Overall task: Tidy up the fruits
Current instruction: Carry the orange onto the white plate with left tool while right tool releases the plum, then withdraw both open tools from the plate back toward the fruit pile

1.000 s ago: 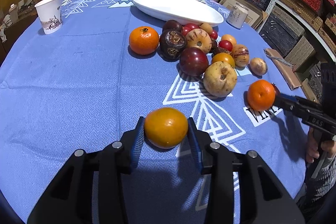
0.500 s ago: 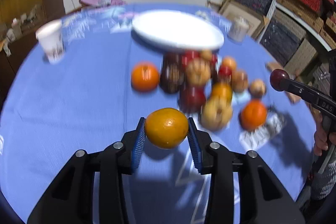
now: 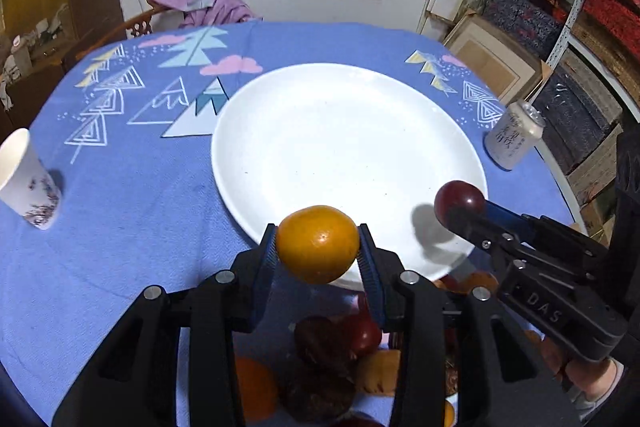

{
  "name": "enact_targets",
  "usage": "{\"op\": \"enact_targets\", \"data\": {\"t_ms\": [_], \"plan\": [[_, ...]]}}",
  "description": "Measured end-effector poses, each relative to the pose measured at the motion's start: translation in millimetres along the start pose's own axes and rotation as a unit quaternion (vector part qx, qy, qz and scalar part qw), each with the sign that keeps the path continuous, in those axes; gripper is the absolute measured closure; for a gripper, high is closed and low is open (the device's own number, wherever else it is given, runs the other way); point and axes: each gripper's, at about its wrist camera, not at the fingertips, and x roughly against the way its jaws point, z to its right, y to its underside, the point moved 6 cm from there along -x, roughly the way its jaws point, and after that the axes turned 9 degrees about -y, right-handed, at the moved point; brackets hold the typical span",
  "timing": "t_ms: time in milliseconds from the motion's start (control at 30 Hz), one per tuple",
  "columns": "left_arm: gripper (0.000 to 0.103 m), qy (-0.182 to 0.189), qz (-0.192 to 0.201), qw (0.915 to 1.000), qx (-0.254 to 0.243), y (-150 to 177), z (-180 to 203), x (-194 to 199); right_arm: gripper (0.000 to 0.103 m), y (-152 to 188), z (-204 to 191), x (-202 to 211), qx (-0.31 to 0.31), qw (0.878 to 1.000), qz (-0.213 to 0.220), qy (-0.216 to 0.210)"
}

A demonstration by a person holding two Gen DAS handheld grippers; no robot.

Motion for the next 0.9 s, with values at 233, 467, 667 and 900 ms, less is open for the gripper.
{"op": "enact_targets", "data": {"t_ms": [233, 467, 667, 900], "plan": [[0.037, -0.005, 0.022, 0.9997, 0.008, -2.6, -4.8, -1.3, 0.053, -6.4, 3.7, 16.0, -0.009, 0.999, 0.036, -0.004], [0.017, -0.033, 0.071, 0.9962, 0.037, 5.6, -41.4, 55.2, 0.035, -1.5, -8.1, 83.6, 0.008, 0.994, 0.110, -0.008], [0.013, -0.059, 0.084, 0.9906, 0.091, 70.1, -96.2, 87.9, 0.021, 51.4, -1.1, 142.1, 0.021, 0.984, 0.174, 0.016], [0.013, -0.101, 0.058, 0.9897, 0.084, 135.6, -106.4, 80.8, 0.014, 105.6, 31.0, 158.8, -0.049, 0.982, 0.184, 0.006]]}}
